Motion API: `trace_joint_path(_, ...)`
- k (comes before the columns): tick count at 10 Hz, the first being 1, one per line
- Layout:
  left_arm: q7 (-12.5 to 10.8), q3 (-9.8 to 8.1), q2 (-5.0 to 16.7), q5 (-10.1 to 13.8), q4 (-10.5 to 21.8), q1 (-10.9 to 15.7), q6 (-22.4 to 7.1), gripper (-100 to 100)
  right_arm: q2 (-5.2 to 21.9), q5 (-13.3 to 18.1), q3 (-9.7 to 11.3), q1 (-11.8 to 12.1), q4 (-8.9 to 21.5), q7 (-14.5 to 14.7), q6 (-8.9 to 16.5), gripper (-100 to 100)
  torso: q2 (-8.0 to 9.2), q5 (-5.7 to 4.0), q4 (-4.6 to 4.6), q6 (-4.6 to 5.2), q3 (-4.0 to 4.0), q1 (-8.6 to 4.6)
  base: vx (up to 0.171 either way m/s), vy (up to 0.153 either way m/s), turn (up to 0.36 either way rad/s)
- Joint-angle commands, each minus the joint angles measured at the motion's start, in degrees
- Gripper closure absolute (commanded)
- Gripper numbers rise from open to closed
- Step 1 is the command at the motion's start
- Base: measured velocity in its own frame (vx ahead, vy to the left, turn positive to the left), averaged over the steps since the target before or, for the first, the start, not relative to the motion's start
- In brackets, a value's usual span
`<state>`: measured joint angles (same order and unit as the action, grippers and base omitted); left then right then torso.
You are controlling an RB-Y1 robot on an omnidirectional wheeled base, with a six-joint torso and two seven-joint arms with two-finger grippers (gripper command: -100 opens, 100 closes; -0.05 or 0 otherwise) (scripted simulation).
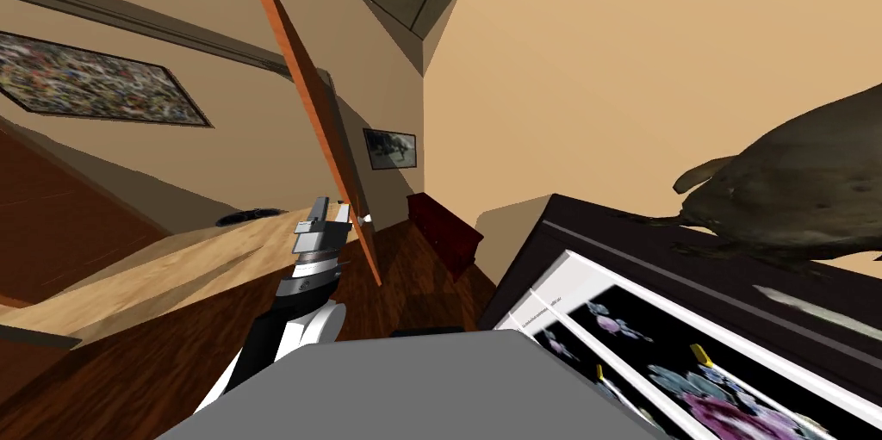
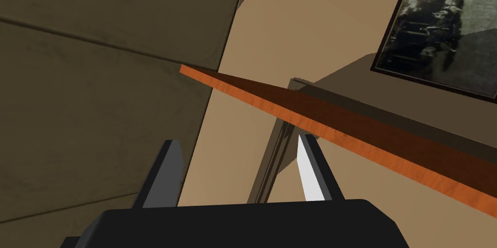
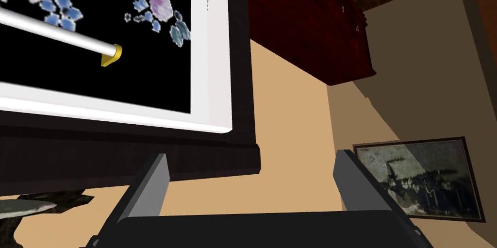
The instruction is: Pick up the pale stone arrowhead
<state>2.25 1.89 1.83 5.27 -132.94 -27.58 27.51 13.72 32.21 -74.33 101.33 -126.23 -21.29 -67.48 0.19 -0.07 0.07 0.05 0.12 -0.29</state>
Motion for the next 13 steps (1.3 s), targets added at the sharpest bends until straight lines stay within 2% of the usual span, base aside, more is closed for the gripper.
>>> trace_joint_path(1,0.0,0.00,0.0,0.0,0.0,0.0,0.0,0,0.0,1.6,-2.9,2.9,0.3,0.2,-1.4,-100,0.00,0.00,0.00,0.00,0.00,0.00,-0.023,-0.053,0.337)
trace_joint_path(2,0.0,0.01,0.0,0.0,0.0,0.0,0.0,0,0.0,1.6,-3.8,3.2,0.3,0.2,-1.4,-100,0.00,0.00,-0.01,-0.05,-0.01,-0.04,-0.027,-0.058,0.165)
trace_joint_path(3,0.0,0.00,0.0,0.0,0.0,0.0,0.0,0,0.0,3.0,-5.9,5.6,0.5,0.6,-2.7,-100,0.01,-0.01,0.00,0.01,0.01,-0.04,-0.039,-0.072,0.364)
trace_joint_path(4,0.0,0.00,0.0,0.0,0.0,0.0,0.0,0,0.0,3.0,-6.5,5.6,0.5,0.6,-2.7,-100,0.04,-0.02,0.00,-0.06,0.01,-0.12,-0.033,-0.069,0.171)
trace_joint_path(6,0.0,0.00,0.0,0.0,0.0,0.0,0.0,0,-0.2,5.6,-10.4,9.7,0.8,1.5,-5.1,-100,0.03,-0.02,0.00,-0.04,0.01,-0.11,-0.037,-0.091,0.371)
trace_joint_path(7,0.0,0.00,0.0,0.0,0.0,0.0,0.0,0,-0.2,5.6,-11.4,10.0,0.8,1.5,-5.1,-100,0.01,-0.05,0.00,-0.04,0.00,-0.24,-0.044,-0.099,0.193)
trace_joint_path(9,0.0,0.00,0.0,0.0,0.0,0.0,0.0,0,-0.2,8.0,-15.1,13.8,0.9,2.5,-7.2,-100,0.10,-0.06,0.02,-0.04,0.05,-0.22,-0.073,-0.115,0.389)
trace_joint_path(10,0.0,-0.01,0.0,0.0,0.0,0.0,0.0,0,-0.2,8.0,-15.6,13.9,0.9,2.5,-7.2,-100,0.10,-0.09,0.02,-0.03,0.06,-0.39,-0.055,-0.133,0.178)
trace_joint_path(13,0.0,-0.01,0.0,0.0,0.0,0.0,0.0,0,-0.2,11.1,-20.1,18.8,0.3,4.2,-9.8,-100,0.12,-0.10,0.03,-0.02,0.07,-0.38,-0.089,-0.132,0.366)
